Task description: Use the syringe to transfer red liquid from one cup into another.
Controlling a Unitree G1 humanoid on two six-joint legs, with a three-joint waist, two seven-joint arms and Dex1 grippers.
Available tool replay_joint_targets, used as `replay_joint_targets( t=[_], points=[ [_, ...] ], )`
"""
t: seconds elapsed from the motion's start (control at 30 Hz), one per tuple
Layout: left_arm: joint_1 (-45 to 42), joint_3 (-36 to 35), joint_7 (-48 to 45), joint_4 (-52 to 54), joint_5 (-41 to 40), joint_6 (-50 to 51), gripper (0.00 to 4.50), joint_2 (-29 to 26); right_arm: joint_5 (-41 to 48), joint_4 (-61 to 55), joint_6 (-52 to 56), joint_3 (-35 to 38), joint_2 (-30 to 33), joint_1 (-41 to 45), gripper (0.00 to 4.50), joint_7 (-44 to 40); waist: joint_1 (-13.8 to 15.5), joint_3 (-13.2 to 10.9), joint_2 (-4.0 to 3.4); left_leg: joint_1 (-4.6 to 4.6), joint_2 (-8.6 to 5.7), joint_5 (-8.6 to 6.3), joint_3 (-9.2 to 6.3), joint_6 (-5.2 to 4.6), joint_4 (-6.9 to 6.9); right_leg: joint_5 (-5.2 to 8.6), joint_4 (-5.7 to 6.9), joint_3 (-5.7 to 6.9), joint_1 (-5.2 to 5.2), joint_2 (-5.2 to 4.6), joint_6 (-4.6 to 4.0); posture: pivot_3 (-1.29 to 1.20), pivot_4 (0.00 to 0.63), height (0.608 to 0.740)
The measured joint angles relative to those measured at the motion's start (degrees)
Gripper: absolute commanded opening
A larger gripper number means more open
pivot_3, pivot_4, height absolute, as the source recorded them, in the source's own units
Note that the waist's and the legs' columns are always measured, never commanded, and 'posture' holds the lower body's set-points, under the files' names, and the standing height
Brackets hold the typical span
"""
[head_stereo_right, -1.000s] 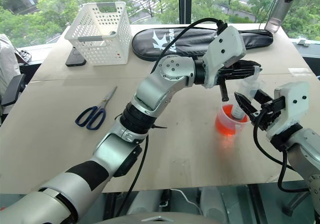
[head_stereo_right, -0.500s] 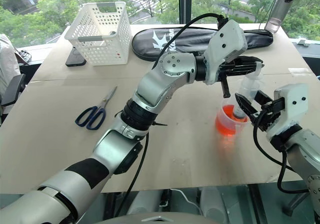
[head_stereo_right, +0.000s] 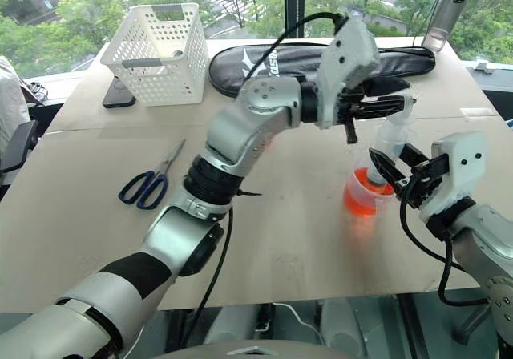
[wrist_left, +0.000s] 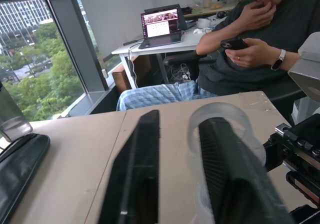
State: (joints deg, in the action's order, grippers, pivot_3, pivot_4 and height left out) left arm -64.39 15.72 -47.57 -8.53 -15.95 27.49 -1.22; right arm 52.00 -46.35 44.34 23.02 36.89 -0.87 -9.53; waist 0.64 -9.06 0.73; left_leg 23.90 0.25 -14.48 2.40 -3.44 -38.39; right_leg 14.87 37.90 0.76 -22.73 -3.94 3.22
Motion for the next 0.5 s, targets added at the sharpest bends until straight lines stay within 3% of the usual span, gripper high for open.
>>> replay_joint_targets(
  t=[0.1,0.17,0.37,0.5],
  points=[
    [0.3,-2.2,0.5,1.3,-1.2,2.1,3.92,-0.1,0.1,0.1,-0.1,0.0,0.0,1.4,1.46,0.3,0.2,0.0,0.00,0.02,-0.03,0.00,0.01,0.00,-0.04,0.00,-0.02,0.00,0.02,-0.03,0.00,0.00,0.150,0.724],
    [0.9,-3.9,0.4,2.5,-3.5,5.2,4.48,-0.6,0.2,0.1,-0.3,0.3,0.0,2.0,1.46,0.4,0.1,0.0,0.00,0.02,-0.03,0.00,0.01,0.00,-0.04,0.00,-0.02,0.00,0.02,-0.04,0.01,0.00,0.150,0.724],
    [2.8,-10.5,0.2,8.5,-14.7,17.7,4.50,-3.5,0.2,0.1,-0.6,0.4,0.1,2.5,1.46,0.8,0.0,0.0,0.00,0.01,0.00,0.05,-0.02,0.08,-0.03,0.00,0.00,0.01,0.02,-0.03,0.00,0.00,0.150,0.724],
    [6.7,-11.2,-0.2,12.7,-18.0,22.0,4.50,-7.2,0.0,0.1,-0.8,0.4,0.4,2.5,1.46,0.9,0.0,0.0,-0.01,-0.03,0.00,0.13,0.00,0.22,-0.04,0.00,0.03,-0.01,0.04,-0.03,0.00,0.00,0.150,0.724]
  ],
)
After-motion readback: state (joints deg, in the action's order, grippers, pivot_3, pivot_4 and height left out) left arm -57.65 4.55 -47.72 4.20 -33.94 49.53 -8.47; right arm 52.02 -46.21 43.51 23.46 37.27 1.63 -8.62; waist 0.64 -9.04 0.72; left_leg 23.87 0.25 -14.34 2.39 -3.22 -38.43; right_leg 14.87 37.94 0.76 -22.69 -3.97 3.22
